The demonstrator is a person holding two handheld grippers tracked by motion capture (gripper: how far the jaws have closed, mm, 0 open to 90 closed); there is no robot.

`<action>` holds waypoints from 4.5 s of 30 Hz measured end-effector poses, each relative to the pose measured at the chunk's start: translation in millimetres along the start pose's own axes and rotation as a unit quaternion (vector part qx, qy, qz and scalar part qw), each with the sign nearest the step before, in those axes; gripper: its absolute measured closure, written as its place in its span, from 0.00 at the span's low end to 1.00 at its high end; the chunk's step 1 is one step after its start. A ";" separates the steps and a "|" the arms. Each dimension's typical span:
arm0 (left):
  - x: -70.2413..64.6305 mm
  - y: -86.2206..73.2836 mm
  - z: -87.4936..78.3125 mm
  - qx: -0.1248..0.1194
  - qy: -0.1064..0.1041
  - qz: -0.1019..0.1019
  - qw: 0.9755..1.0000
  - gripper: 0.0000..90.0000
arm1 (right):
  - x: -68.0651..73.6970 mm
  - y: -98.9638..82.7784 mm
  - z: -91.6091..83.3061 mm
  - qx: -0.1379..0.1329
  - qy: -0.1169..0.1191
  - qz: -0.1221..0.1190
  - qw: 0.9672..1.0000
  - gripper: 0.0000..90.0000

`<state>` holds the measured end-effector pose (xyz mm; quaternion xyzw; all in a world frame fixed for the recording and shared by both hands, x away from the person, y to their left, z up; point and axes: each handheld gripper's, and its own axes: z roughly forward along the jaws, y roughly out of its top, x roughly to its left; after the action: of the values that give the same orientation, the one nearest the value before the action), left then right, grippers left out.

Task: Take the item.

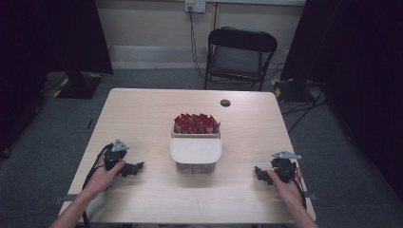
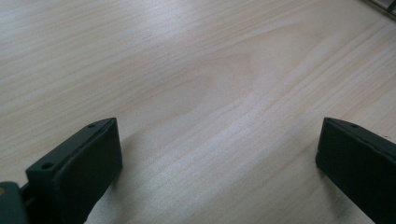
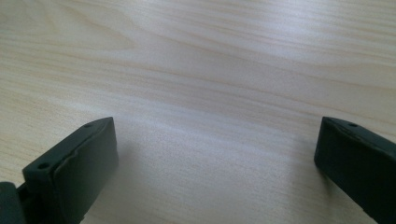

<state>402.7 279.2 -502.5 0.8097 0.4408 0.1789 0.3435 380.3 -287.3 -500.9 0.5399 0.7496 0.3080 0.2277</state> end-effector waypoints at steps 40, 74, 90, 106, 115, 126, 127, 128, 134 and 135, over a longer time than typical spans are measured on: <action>0.2 0.1 0.0 0.001 0.000 0.001 1.000 0.00 | 14.8 21.5 -17.2 -0.036 0.055 -0.015 0.998 0.18; 0.1 0.0 0.0 0.000 0.000 0.000 1.000 0.00 | 29.1 66.0 -49.4 -0.083 0.152 0.004 0.985 0.37; 0.0 0.0 0.1 0.000 0.000 0.000 1.000 0.00 | 44.8 103.0 -56.8 -0.132 0.178 -0.005 0.975 0.41; 0.1 0.0 0.0 0.000 0.000 0.000 1.000 0.00 | 81.5 131.7 -46.5 -0.143 0.218 -0.038 0.965 0.58; 0.1 0.0 0.1 0.000 0.000 0.000 1.000 0.00 | 98.4 144.1 -36.3 -0.144 0.229 -0.048 0.962 0.56; 0.1 0.0 0.0 0.000 0.000 0.000 1.000 0.00 | 112.8 153.2 -20.9 -0.142 0.235 -0.053 0.960 0.61; 0.1 0.0 0.0 0.000 0.000 0.000 1.000 0.00 | 113.5 153.7 -19.9 -0.143 0.232 -0.052 0.961 0.62; 0.1 0.0 0.0 0.000 0.000 0.001 1.000 0.00 | 113.5 153.7 -19.9 -0.143 0.232 -0.052 0.961 0.62; 0.0 0.0 0.0 0.000 0.000 0.000 1.000 0.00 | 114.9 155.1 -15.5 -0.141 0.224 -0.047 0.963 0.70; 0.1 0.0 0.0 0.000 0.000 0.000 1.000 0.00 | 114.3 155.1 -15.6 -0.140 0.223 -0.047 0.964 0.71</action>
<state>402.8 279.2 -502.5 0.8100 0.4404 0.1791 0.3434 437.7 -146.8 -381.1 0.3845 0.7552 0.5115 0.1424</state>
